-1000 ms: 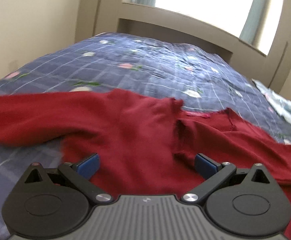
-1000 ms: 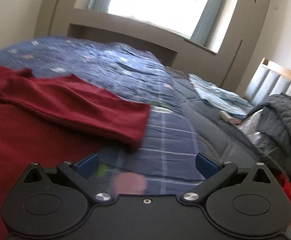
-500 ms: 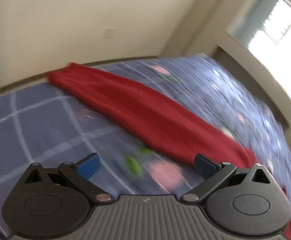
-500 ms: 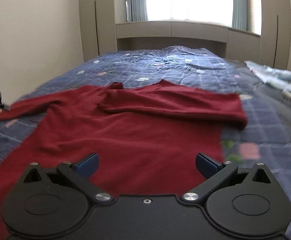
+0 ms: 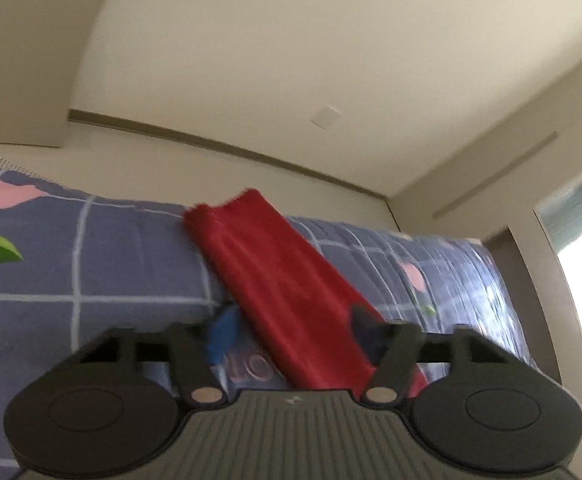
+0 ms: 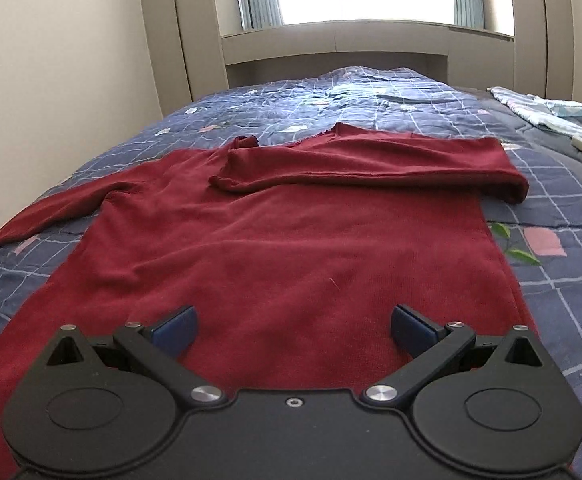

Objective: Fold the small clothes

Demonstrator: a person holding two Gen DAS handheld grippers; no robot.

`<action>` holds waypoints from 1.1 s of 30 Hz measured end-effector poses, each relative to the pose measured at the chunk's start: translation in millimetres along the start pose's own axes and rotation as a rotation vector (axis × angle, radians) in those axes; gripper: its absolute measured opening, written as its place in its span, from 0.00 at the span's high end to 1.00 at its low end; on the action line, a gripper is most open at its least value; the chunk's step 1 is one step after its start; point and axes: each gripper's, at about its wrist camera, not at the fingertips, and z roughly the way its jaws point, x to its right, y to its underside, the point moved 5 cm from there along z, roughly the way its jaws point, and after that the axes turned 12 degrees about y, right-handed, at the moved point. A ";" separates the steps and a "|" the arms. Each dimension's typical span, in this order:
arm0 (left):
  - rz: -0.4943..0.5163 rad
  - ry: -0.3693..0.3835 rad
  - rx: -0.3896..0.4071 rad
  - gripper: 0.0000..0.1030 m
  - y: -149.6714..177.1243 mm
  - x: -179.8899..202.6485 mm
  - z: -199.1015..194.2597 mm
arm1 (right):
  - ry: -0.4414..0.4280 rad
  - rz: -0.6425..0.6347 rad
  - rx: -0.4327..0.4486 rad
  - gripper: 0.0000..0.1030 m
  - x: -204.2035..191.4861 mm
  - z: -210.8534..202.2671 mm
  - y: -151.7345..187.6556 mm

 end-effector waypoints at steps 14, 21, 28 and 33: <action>0.060 0.061 0.137 0.95 -0.6 9.2 1.1 | -0.009 0.008 0.008 0.00 1.7 1.3 1.5; 0.359 0.234 0.201 0.96 8.2 116.6 -13.8 | -0.038 0.048 0.020 0.00 8.6 -1.1 1.7; 0.749 0.615 0.108 0.96 103.8 261.8 -44.7 | -0.070 0.142 0.026 0.00 25.6 -7.3 -5.5; 1.003 0.793 -0.061 0.96 215.3 316.8 -60.9 | 0.018 0.178 0.073 0.00 58.7 -18.5 -16.9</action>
